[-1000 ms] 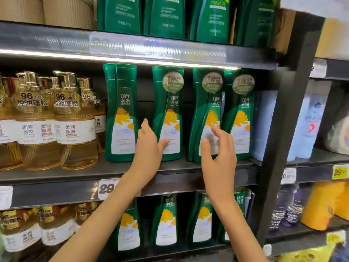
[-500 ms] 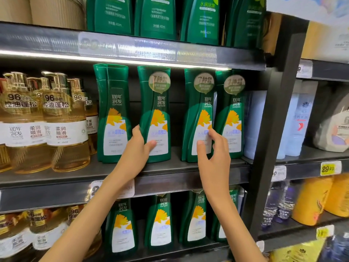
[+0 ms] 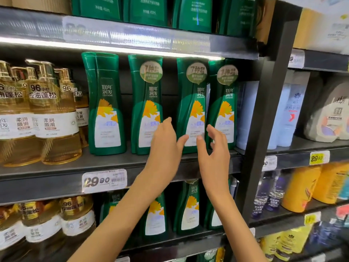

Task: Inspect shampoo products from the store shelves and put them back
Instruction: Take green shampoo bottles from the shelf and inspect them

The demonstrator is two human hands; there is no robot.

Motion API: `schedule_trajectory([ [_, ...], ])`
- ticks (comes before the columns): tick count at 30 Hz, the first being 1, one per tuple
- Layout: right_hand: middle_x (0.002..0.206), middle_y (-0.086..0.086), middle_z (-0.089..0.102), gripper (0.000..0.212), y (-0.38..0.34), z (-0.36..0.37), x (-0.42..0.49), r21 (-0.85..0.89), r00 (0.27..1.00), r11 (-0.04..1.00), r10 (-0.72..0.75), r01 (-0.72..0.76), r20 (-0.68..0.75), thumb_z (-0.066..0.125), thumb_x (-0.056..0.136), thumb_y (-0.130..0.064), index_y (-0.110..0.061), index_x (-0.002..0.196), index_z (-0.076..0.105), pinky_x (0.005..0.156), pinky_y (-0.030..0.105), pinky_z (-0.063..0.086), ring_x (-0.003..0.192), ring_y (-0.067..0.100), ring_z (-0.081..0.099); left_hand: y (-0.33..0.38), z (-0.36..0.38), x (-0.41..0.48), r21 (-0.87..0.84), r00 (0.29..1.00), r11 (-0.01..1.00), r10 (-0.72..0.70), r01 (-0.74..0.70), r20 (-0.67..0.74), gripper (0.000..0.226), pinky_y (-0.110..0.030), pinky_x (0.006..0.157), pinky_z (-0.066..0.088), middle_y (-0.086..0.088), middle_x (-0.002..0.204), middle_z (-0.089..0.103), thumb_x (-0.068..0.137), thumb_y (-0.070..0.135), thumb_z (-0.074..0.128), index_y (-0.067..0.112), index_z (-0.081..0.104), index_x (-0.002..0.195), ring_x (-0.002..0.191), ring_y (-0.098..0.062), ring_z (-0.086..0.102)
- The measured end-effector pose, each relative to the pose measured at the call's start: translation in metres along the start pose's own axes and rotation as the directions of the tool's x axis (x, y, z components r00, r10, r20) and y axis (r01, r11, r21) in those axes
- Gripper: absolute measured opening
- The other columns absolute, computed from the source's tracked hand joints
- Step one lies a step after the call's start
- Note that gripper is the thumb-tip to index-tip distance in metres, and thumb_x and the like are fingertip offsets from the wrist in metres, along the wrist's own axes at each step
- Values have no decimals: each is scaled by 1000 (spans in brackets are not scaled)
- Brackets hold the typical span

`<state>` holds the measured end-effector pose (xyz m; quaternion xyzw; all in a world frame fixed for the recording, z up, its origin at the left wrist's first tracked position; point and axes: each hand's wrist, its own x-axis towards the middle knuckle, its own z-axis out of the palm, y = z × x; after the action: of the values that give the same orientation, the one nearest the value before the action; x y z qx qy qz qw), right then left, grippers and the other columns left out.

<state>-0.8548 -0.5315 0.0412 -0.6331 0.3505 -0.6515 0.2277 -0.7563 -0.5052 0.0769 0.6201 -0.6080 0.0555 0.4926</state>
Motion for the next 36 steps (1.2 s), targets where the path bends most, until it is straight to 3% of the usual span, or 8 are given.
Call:
schedule_trajectory([
  [4,130,-8,48,39,4,-9,-6,1,1000,1000,14,-14,-3,52,96,-23,-17,134,47,93,0,29,119,0,42,-8,22,23,-89,983,991,-81,97,167,68,-26,96,34,-17,138,45,90,26,59,1,23,141,126,-27,43],
  [7,129,-6,49,39,6,-12,-8,-8,1000,1000,16,-16,0,52,96,-22,-17,134,47,93,0,30,118,0,43,-15,25,29,-146,962,976,-122,161,246,58,-19,82,36,-17,131,52,91,22,57,0,28,136,117,-27,50],
  [11,130,-7,48,40,6,-13,-9,-18,999,1000,23,-22,22,52,96,-22,-17,135,45,93,-2,28,119,0,42,-14,27,27,-188,958,963,-146,195,247,57,-34,99,36,-22,137,45,94,18,52,-1,23,139,125,-31,44],
  [20,134,-6,46,41,8,-16,-9,-18,998,999,48,-48,44,50,97,-24,-18,137,43,91,-3,27,122,2,41,-16,26,26,-184,958,960,-166,211,235,65,-36,109,30,-18,146,36,95,19,50,3,12,146,133,-28,37],
  [24,134,-5,46,42,10,-16,-11,-14,997,999,47,-46,57,50,97,-24,-17,137,43,91,-4,26,121,1,40,-17,26,18,-177,968,961,-179,210,179,69,-23,105,23,-11,153,25,95,24,49,6,9,149,139,-22,27],
  [29,134,-4,45,42,11,-25,-16,-17,997,999,48,-47,65,50,97,-23,-16,137,42,94,2,29,122,3,41,-15,15,-12,-179,983,973,-165,149,-83,42,-9,90,31,-12,130,56,94,12,51,4,46,135,118,-17,53],
  [32,132,-4,47,40,12,-33,-24,17,996,999,44,-45,76,50,97,-21,-15,136,44,96,3,30,120,1,43,-8,9,-44,-217,980,972,-120,85,-156,36,0,86,32,1,119,60,94,11,51,10,54,129,106,-6,55],
  [36,119,-6,55,30,25,-53,-61,74,991,996,42,-52,127,50,97,-17,-20,127,50,98,16,39,113,0,50,-4,18,-110,-238,990,971,-56,25,-126,34,-8,98,36,16,119,55,94,12,51,19,56,127,112,5,50],
])
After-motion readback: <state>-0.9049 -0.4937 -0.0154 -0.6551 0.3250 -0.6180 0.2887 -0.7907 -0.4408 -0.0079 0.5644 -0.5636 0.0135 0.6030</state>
